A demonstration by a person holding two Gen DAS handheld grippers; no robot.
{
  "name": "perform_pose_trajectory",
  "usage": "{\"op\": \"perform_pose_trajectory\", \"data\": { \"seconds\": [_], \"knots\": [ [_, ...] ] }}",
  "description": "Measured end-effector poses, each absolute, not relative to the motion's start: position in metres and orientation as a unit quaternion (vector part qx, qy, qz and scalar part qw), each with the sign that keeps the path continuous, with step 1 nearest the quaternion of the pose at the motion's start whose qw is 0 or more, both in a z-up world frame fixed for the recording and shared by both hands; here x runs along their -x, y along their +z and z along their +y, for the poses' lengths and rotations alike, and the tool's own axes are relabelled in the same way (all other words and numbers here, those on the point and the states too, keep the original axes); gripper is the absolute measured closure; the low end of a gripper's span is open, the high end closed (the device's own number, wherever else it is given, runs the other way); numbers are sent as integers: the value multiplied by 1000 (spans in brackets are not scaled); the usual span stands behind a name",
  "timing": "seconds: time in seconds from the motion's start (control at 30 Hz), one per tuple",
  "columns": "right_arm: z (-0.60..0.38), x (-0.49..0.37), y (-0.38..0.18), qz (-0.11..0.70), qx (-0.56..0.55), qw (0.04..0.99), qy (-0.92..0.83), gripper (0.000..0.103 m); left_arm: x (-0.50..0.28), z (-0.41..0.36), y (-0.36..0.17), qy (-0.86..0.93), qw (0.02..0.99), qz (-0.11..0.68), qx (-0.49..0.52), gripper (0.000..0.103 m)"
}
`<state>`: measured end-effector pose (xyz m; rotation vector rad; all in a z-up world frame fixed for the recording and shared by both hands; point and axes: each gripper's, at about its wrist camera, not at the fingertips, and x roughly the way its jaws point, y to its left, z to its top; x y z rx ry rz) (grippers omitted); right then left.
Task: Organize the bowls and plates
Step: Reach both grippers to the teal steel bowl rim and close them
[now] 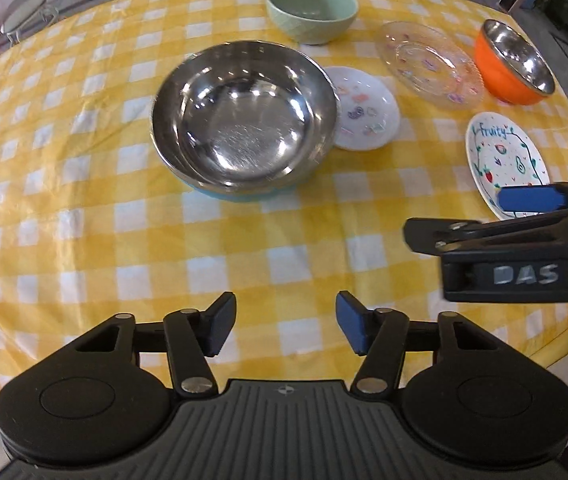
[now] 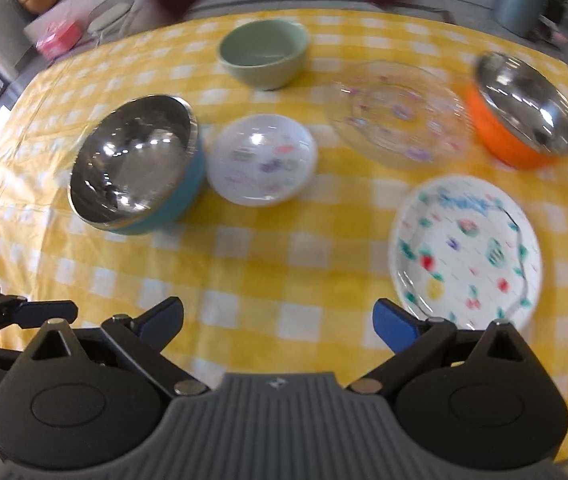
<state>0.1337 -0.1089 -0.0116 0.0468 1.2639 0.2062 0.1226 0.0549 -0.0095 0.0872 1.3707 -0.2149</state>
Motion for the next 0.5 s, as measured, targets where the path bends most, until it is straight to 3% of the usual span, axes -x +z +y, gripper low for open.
{"op": "perform_pose_trajectory", "data": {
  "seconds": [0.3, 0.5],
  "knots": [
    [-72, -177, -7, 639, -2, 759, 126, 31, -171, 80, 7, -125, 723, 679, -33, 57],
    [-65, -204, 15, 635, -9, 761, 133, 37, -201, 94, 29, -128, 736, 665, -21, 60]
  ]
}}
